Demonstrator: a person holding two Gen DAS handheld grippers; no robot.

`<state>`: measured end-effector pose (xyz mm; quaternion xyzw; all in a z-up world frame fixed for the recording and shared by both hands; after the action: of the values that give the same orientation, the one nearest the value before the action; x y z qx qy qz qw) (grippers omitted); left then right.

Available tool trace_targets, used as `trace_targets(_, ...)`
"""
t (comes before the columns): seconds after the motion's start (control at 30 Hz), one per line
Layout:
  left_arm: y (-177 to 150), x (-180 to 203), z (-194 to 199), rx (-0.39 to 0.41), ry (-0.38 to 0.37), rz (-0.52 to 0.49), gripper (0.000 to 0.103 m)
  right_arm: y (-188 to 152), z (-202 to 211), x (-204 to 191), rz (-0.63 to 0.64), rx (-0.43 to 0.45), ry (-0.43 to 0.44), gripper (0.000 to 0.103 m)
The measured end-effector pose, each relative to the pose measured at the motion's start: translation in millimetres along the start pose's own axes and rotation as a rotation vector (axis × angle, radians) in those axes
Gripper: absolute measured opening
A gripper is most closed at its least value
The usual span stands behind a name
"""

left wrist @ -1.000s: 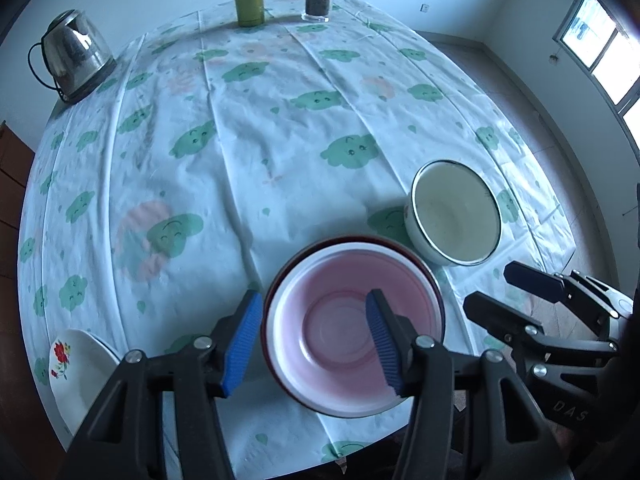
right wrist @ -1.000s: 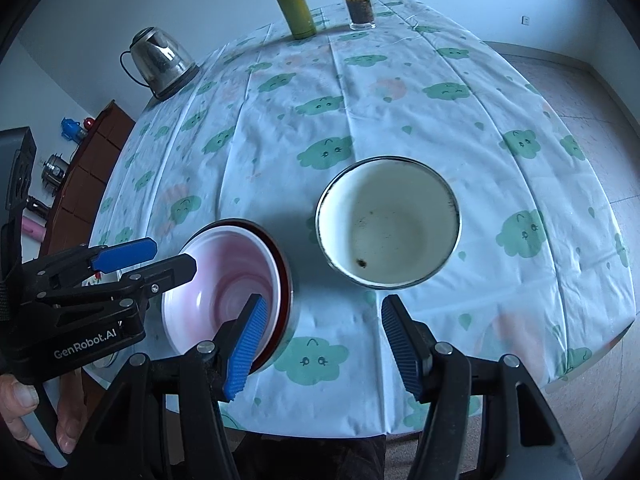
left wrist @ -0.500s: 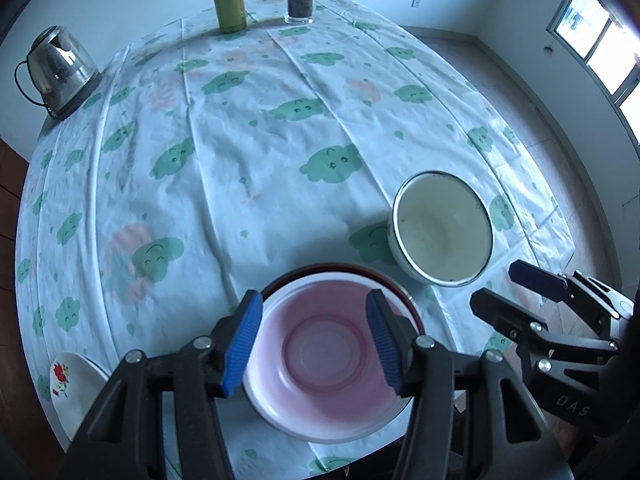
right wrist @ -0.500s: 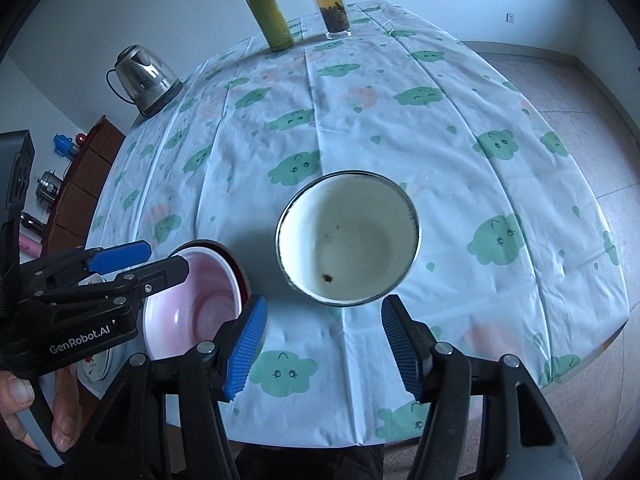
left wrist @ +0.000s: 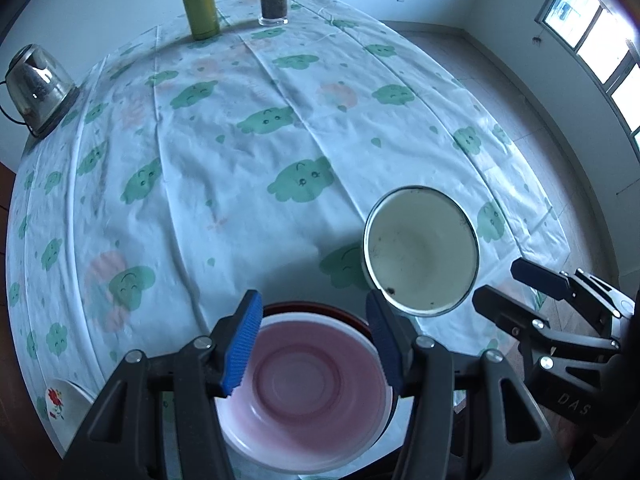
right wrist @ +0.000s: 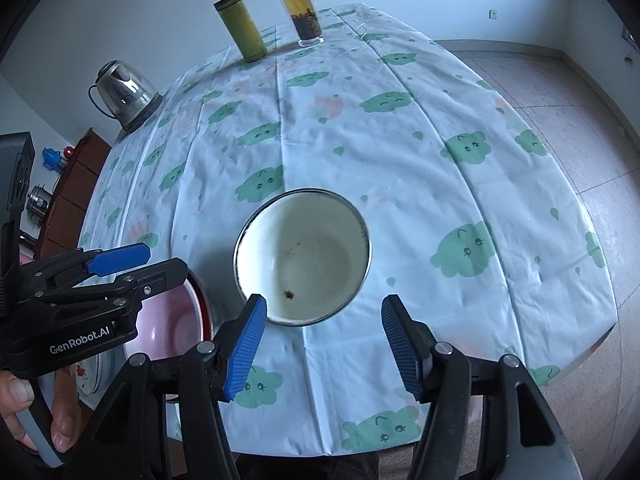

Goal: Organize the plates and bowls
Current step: 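Move both grippers toward the cream enamel bowl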

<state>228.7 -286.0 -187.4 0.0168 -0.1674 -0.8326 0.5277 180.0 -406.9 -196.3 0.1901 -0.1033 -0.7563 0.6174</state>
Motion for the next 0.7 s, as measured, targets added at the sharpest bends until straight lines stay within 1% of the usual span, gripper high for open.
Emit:
trace_targets(0.37, 13.3, 3.8, -10.2, -0.018, -0.014, -0.021, 0.054, 12.1, -9.3, 5.7, -0.016, -0.005, -0.012, 0.062)
trace_targets(0.7, 23.8, 14.7, -25.3, -0.050, -0.034, -0.034, 0.054, 16.6, -22.0, 17.4, -0.038, -0.021, -0.035, 0.062)
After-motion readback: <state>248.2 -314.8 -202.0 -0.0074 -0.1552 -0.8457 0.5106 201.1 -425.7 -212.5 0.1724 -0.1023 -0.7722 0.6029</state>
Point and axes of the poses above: each gripper's, at about its wrist camera, not at the fingertips, and z roughly against the way its jaws point, x to its right, y to its top, the point moved 9 cm from there along -z, roughly the way its jaws point, and after that the axes turned 6 degrees about -y, right-handed, at the moved point
